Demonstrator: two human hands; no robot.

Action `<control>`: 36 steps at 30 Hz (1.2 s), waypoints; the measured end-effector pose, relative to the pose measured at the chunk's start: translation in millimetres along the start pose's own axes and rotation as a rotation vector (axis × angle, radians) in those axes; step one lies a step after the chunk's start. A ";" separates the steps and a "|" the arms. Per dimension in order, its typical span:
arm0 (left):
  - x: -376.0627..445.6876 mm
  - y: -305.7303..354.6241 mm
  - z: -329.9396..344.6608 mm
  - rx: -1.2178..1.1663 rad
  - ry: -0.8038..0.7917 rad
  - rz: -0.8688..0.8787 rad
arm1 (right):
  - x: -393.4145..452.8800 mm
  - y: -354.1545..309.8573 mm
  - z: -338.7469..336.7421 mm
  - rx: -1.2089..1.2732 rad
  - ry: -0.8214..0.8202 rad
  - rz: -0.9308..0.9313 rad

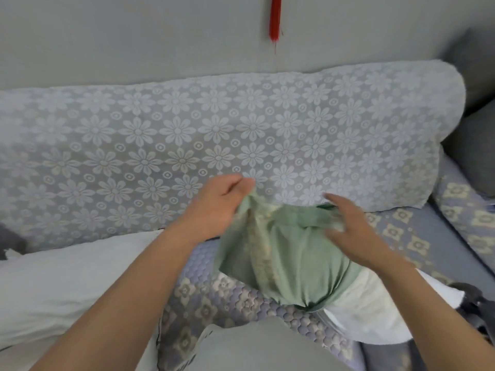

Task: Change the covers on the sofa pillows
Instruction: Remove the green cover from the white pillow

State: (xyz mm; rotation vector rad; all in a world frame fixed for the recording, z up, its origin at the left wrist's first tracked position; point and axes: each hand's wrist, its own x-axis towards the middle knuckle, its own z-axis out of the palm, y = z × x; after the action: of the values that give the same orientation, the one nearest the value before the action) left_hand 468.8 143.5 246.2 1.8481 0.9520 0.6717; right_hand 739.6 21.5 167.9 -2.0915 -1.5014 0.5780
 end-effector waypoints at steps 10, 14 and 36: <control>-50.2 -63.9 57.1 0.166 -0.334 -0.193 | 6.7 -74.9 -20.6 0.161 0.376 0.005; -86.9 -111.1 81.3 0.268 -0.202 -0.203 | 19.5 -97.0 -67.4 0.281 0.441 -0.052; 20.6 14.4 -65.9 -0.181 0.111 0.026 | 65.8 -197.7 -95.5 0.110 0.550 -0.245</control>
State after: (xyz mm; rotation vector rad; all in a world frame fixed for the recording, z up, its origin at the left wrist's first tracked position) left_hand 434.5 188.4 288.5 1.6799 0.9082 0.8558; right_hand 670.4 123.0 361.3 -1.7518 -1.3310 -0.0135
